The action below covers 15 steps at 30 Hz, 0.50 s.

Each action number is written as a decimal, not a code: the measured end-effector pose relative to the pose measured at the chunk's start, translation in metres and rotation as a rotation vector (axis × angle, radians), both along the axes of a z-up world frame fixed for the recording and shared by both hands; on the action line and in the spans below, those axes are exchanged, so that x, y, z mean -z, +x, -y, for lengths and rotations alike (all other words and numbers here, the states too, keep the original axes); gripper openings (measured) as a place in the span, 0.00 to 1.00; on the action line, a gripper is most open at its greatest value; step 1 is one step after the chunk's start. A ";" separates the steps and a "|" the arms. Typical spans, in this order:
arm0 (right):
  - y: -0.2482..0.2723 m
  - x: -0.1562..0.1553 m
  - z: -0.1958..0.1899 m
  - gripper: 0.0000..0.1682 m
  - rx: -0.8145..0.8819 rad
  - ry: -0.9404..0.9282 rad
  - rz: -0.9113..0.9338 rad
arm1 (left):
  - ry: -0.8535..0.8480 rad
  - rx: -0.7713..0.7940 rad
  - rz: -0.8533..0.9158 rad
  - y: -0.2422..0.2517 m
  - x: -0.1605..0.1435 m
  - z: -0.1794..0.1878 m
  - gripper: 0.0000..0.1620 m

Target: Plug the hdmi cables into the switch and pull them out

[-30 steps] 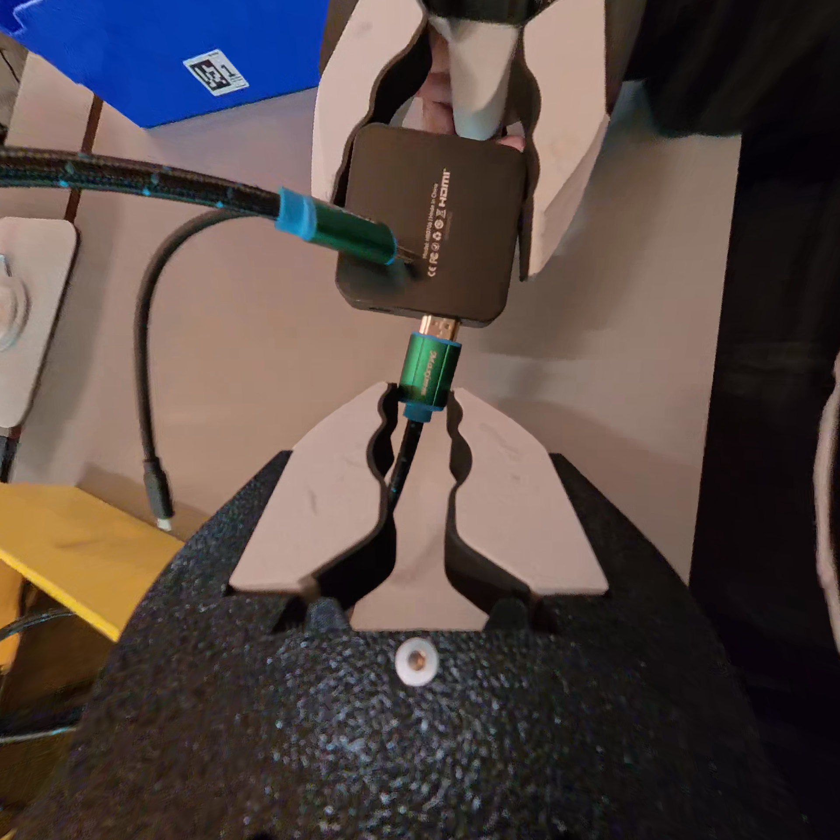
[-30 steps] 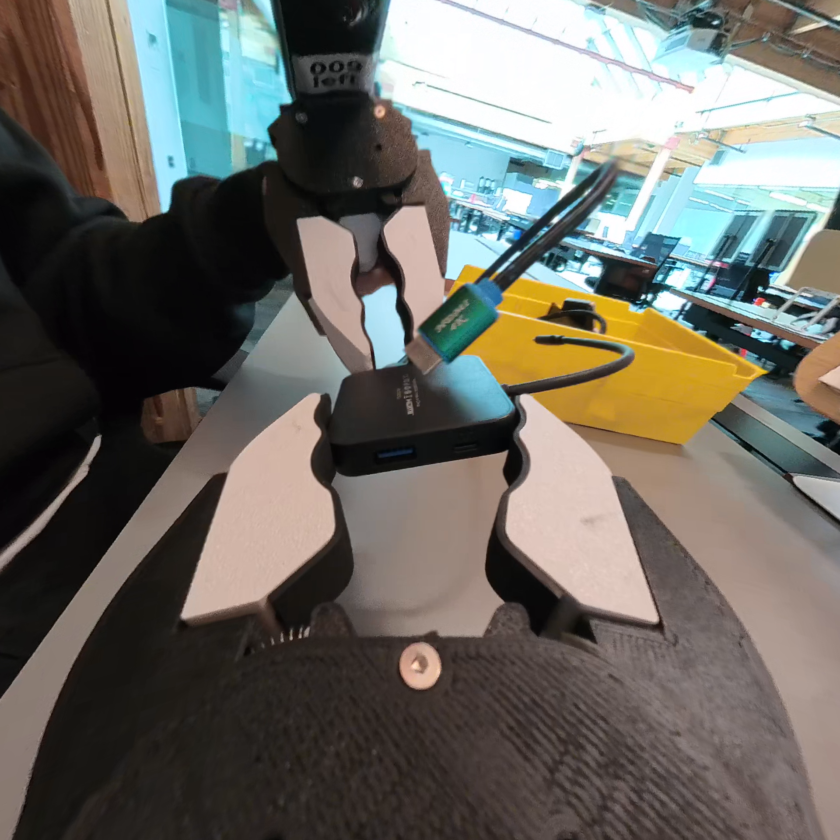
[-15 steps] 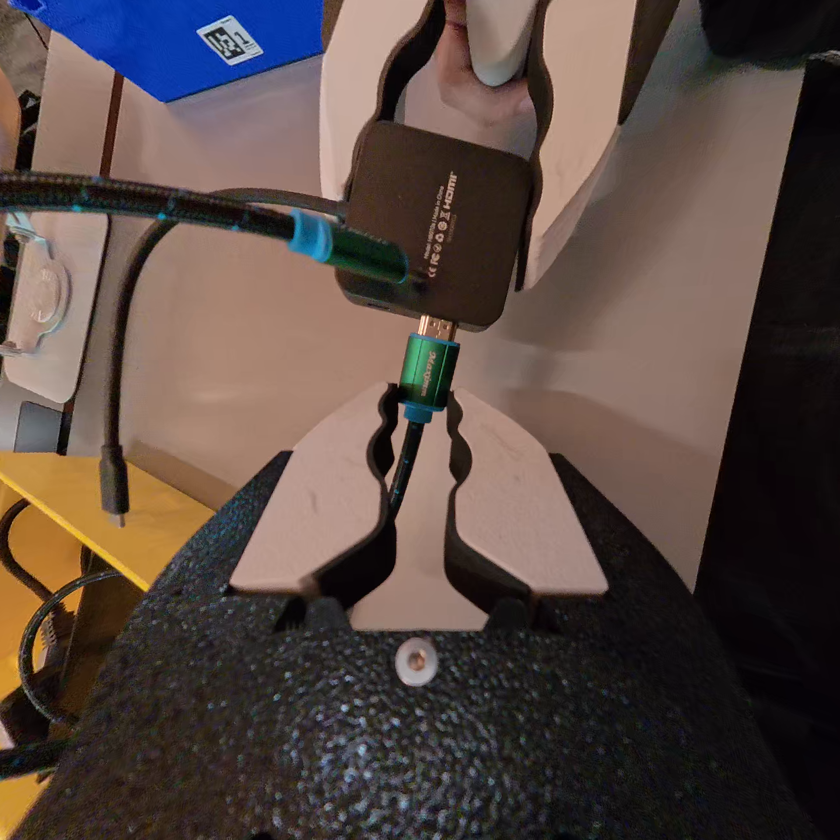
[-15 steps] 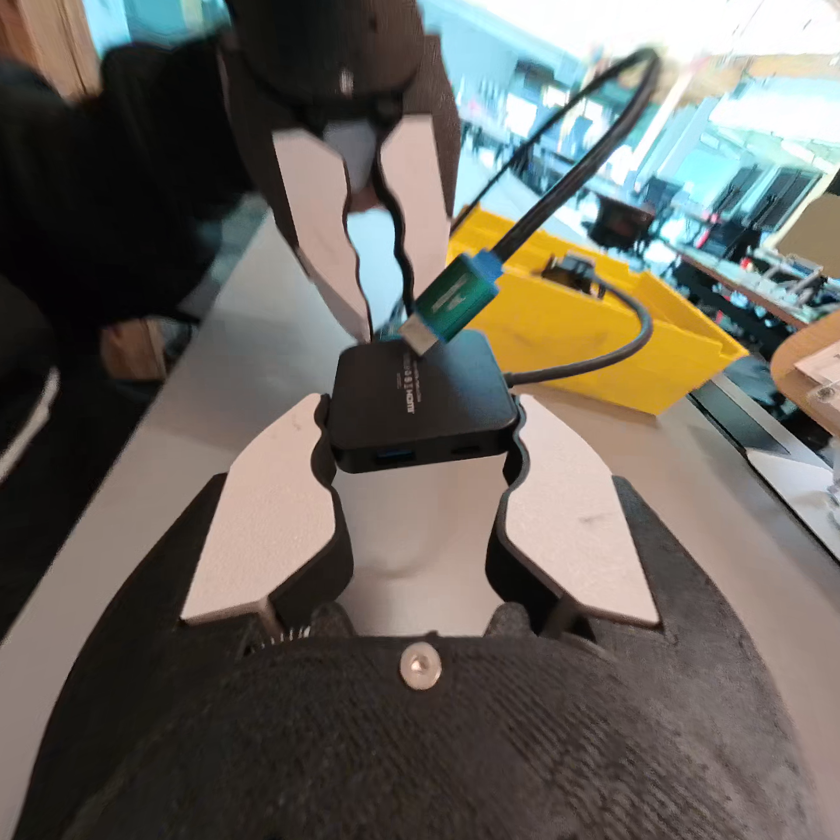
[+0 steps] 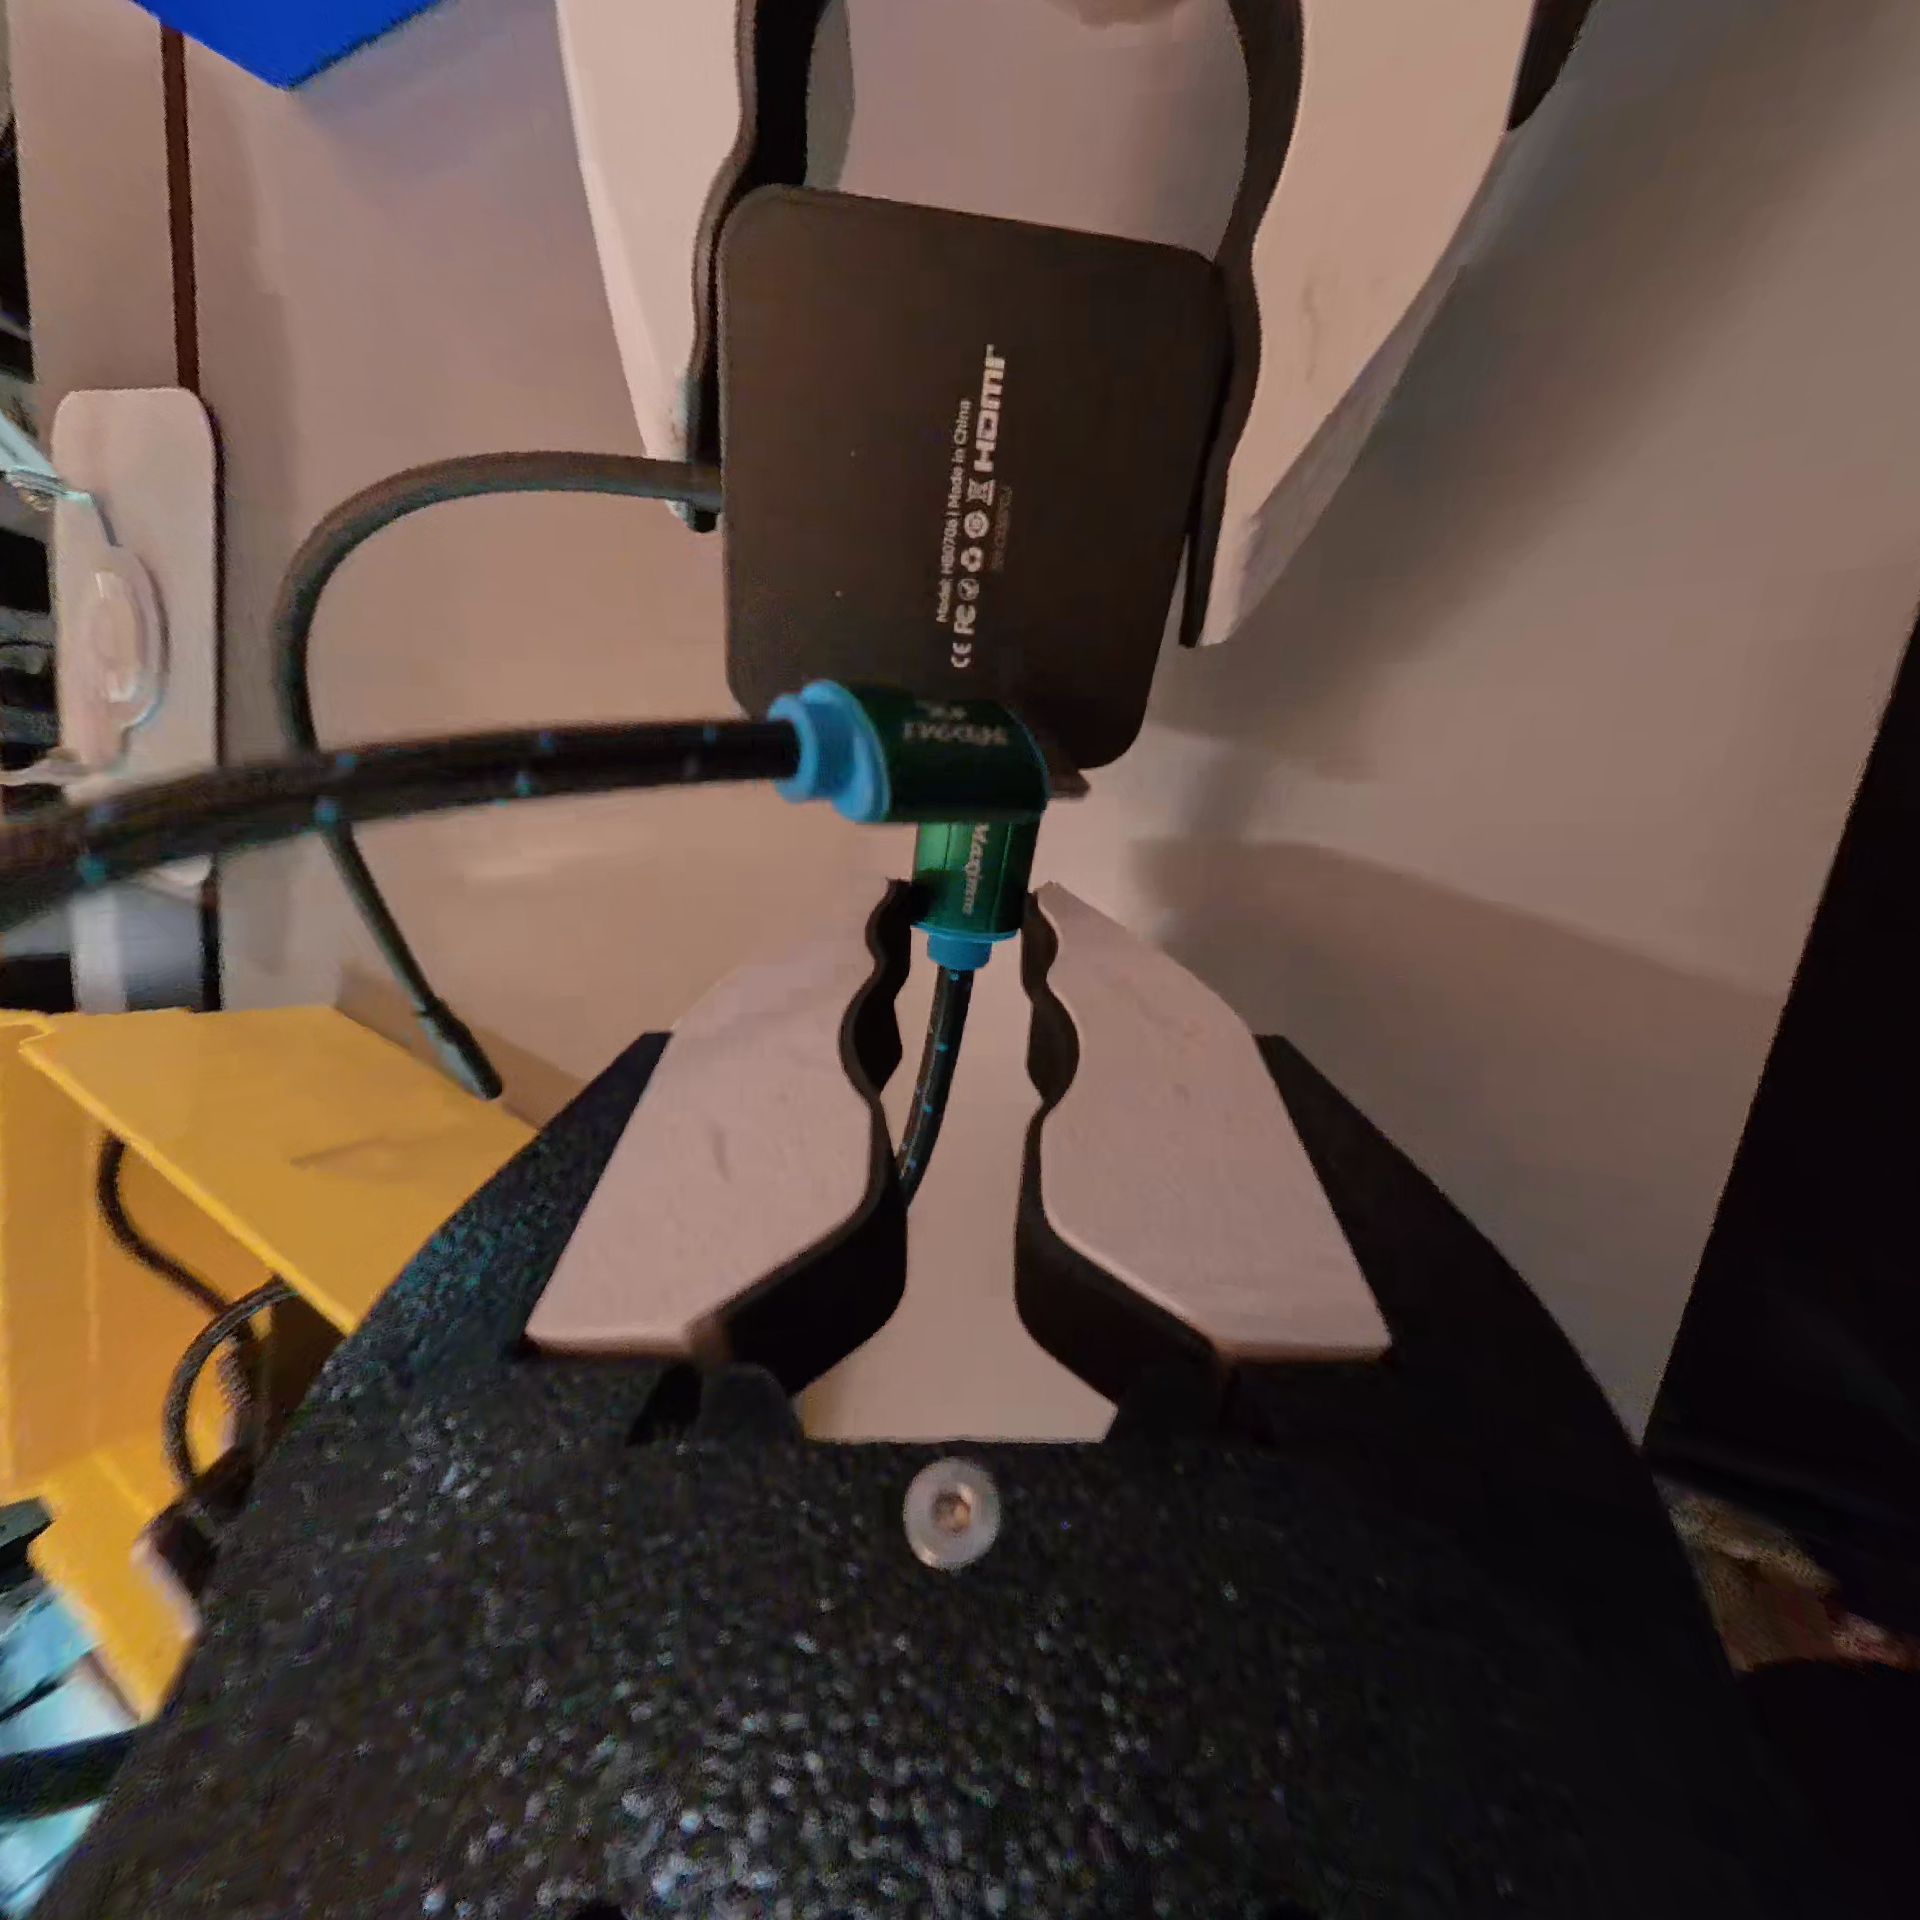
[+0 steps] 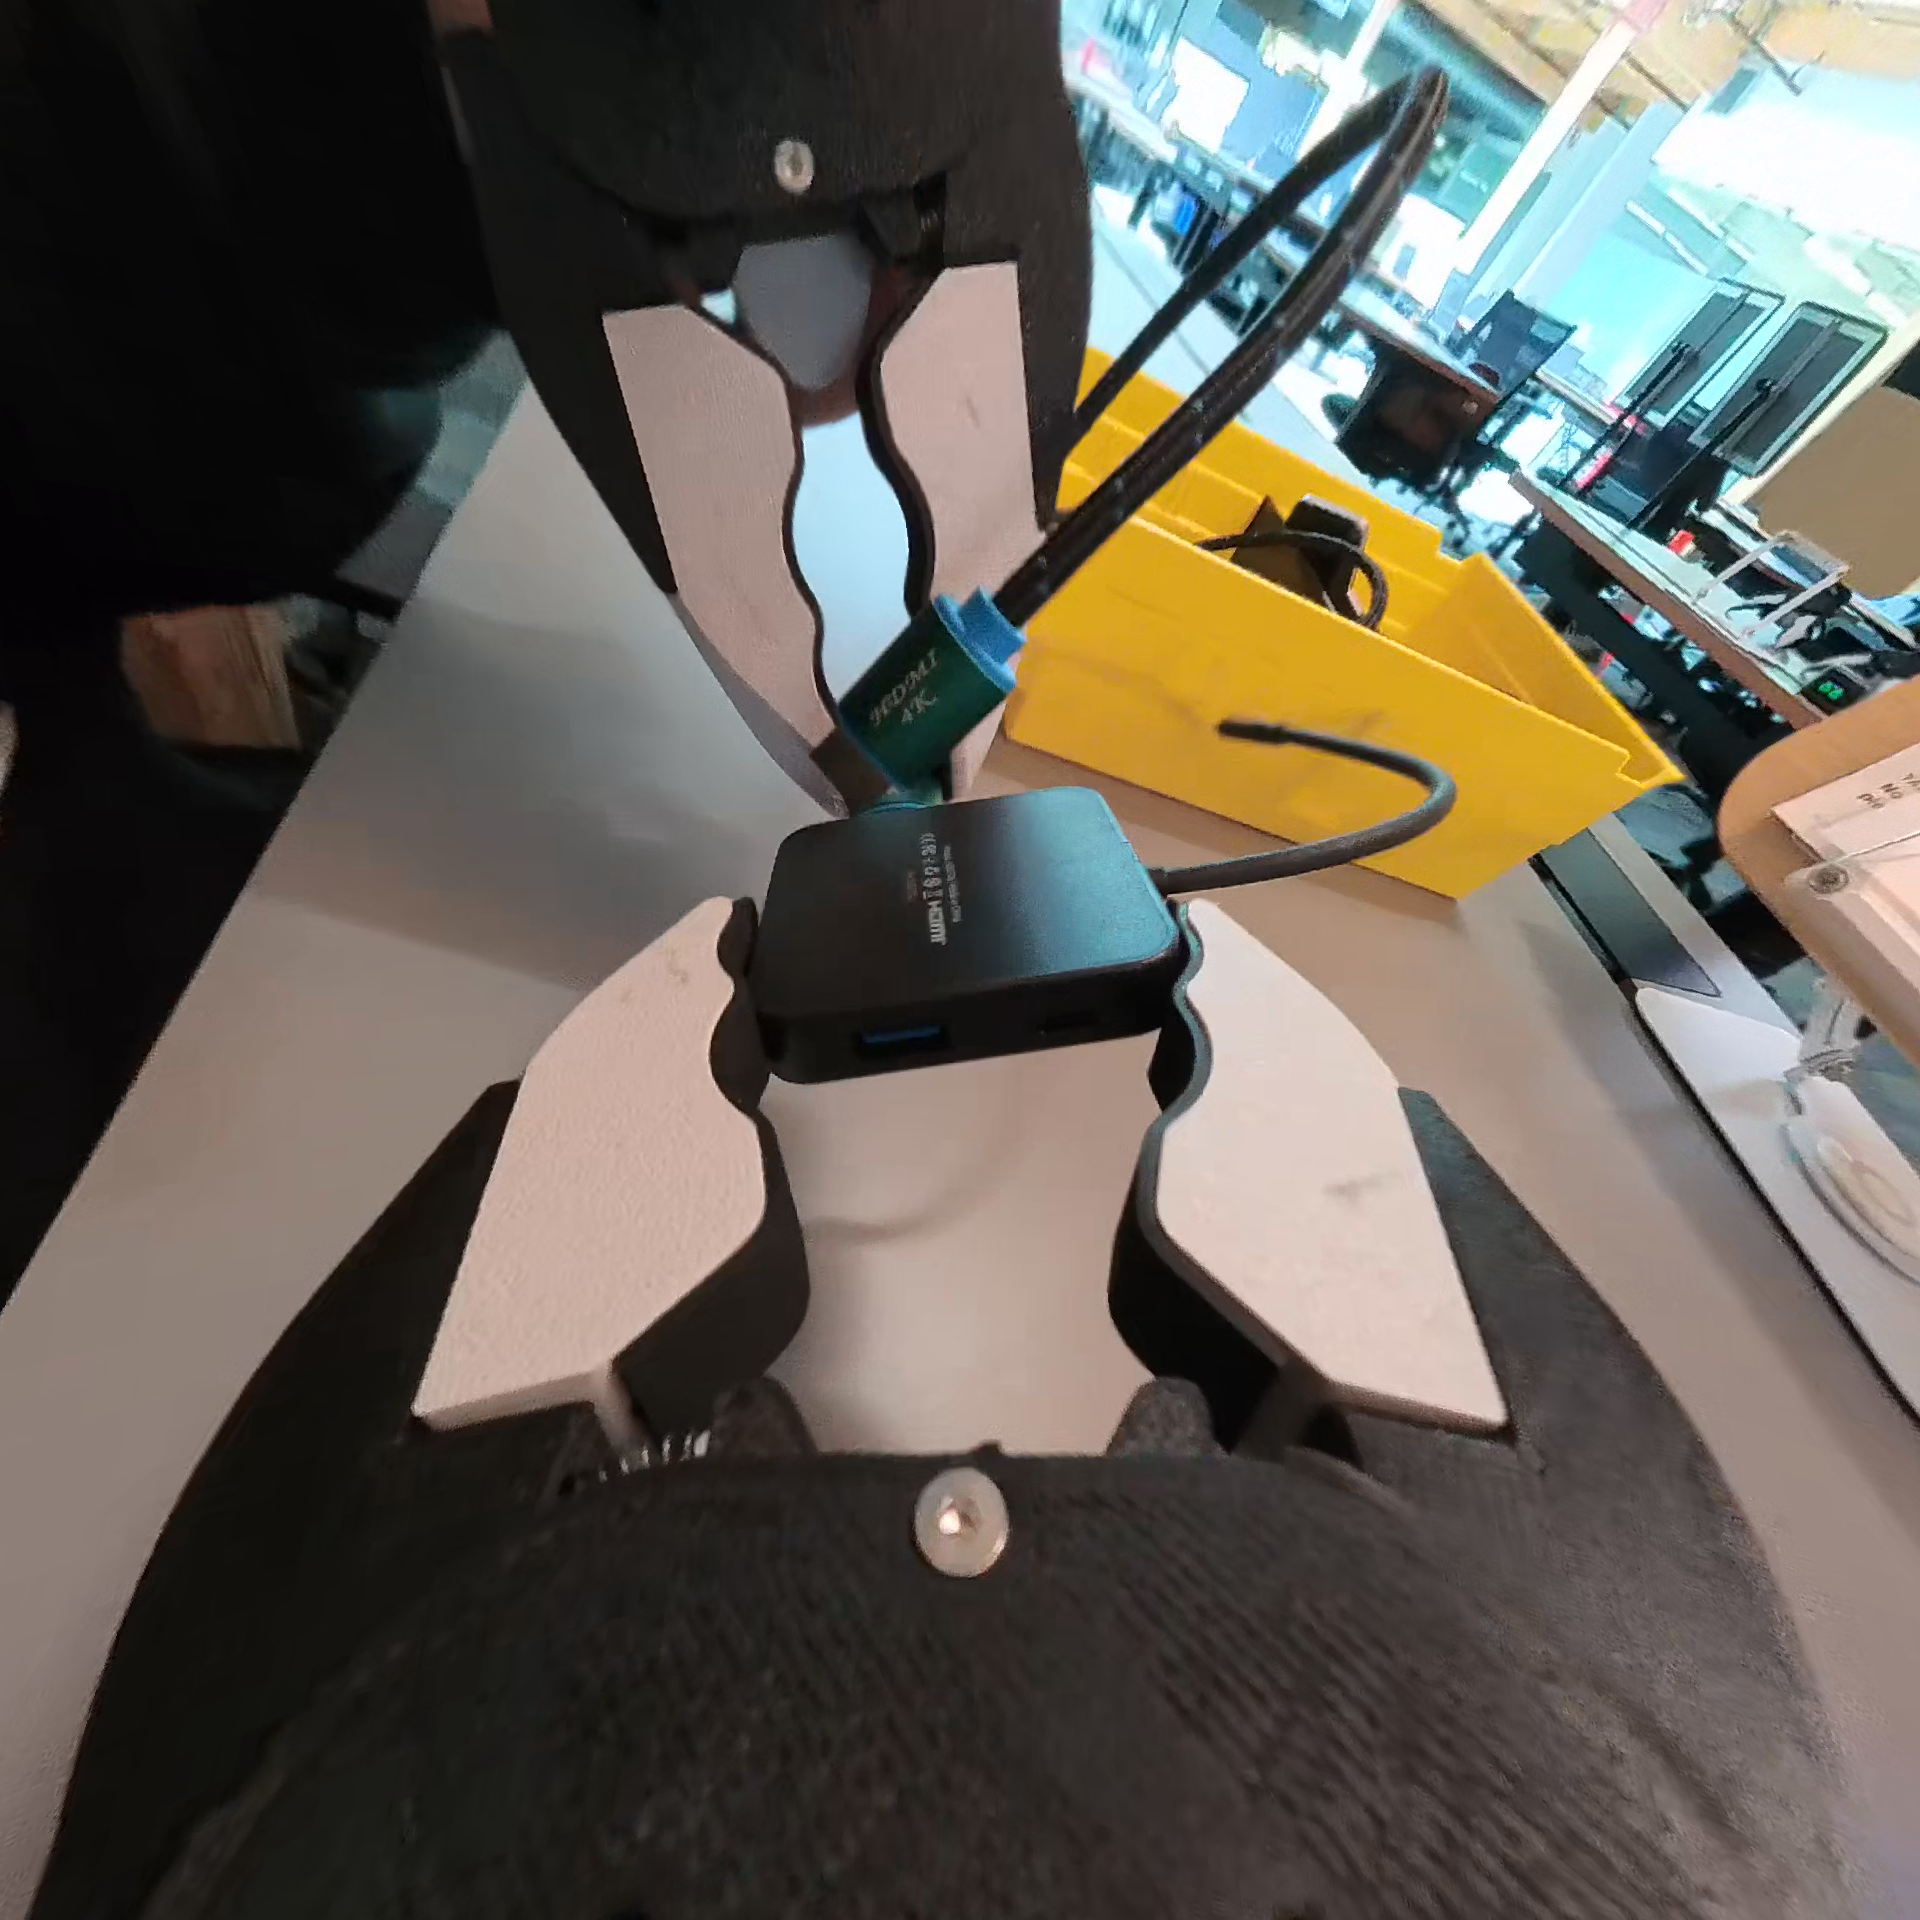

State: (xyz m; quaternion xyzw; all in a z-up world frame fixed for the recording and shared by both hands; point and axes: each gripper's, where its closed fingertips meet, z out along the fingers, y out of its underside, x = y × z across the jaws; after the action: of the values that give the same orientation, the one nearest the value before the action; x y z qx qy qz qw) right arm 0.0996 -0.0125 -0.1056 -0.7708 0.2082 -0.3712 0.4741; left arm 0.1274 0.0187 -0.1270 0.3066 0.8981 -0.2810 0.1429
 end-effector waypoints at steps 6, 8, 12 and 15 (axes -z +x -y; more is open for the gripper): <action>-0.001 -0.013 0.002 0.44 -0.028 0.179 0.020 | -0.114 0.043 -0.153 -0.004 -0.017 0.002 0.12; -0.004 -0.022 0.002 0.44 -0.063 0.272 0.048 | -0.164 0.080 -0.212 -0.008 -0.023 0.003 0.12; -0.011 -0.037 0.003 0.44 -0.118 0.406 0.081 | -0.307 0.183 -0.371 -0.017 -0.044 0.003 0.12; -0.011 -0.040 0.002 0.44 -0.132 0.438 0.077 | -0.355 0.231 -0.396 -0.019 -0.049 0.002 0.12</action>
State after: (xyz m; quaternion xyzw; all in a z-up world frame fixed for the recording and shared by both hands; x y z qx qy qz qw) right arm 0.0885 -0.0143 -0.0657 -0.6469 0.2149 -0.3145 0.6607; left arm 0.1079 0.0166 -0.0784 0.3164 0.8042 -0.5029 -0.0168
